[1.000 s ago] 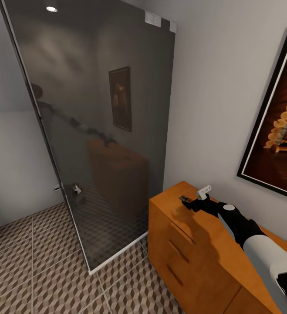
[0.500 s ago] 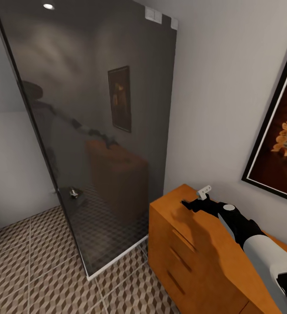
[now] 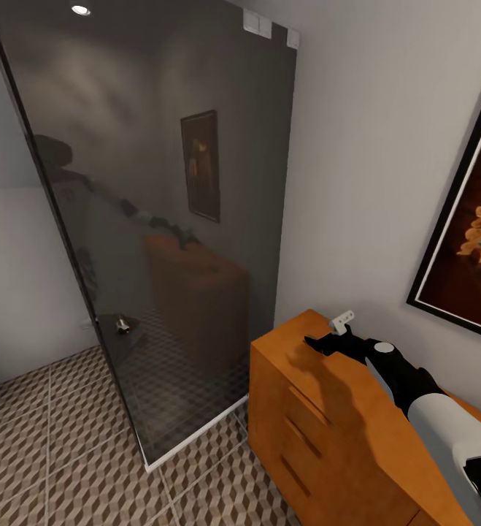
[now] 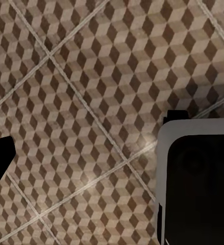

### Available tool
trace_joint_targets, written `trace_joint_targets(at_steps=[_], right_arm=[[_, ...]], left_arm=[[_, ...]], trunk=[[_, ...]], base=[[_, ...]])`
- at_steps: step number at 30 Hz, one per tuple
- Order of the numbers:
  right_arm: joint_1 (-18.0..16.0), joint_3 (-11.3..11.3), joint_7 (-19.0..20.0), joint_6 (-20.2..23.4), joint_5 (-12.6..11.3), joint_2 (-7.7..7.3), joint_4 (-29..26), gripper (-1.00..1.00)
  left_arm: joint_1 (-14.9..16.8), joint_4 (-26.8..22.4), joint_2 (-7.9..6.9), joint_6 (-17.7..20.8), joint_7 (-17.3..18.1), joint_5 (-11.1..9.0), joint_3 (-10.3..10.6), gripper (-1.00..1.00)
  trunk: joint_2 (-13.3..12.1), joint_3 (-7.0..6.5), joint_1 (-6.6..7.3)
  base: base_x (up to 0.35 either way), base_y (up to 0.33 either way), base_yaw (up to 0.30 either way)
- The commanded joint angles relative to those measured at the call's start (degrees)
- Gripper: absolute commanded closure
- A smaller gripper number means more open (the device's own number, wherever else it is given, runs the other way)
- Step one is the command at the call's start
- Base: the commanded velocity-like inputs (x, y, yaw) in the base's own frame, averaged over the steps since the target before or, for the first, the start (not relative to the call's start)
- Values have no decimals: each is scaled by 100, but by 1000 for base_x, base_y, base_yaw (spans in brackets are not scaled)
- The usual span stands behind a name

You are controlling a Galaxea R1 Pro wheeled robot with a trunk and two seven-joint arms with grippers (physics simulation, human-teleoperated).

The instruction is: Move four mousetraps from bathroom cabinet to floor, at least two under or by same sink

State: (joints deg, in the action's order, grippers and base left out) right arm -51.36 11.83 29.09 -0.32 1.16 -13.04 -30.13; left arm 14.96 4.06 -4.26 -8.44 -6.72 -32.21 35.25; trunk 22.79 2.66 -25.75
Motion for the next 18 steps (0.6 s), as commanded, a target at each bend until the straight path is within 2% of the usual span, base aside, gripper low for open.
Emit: trace_joint_targets(at_steps=[1, 18], right_arm=[[-6, 21, 2, -3, 13, -6, -5, -100], [-6, 21, 0, -3, 24, -6, -4, -100]], left_arm=[[7, 15, 4, -26, -4, -18, 35, -100], [7, 16, 4, -26, -4, -22, 35, -100]], trunk=[[13, 13, -4], [13, 13, -4]], base=[[0, 0, 0], [0, 0, 0]])
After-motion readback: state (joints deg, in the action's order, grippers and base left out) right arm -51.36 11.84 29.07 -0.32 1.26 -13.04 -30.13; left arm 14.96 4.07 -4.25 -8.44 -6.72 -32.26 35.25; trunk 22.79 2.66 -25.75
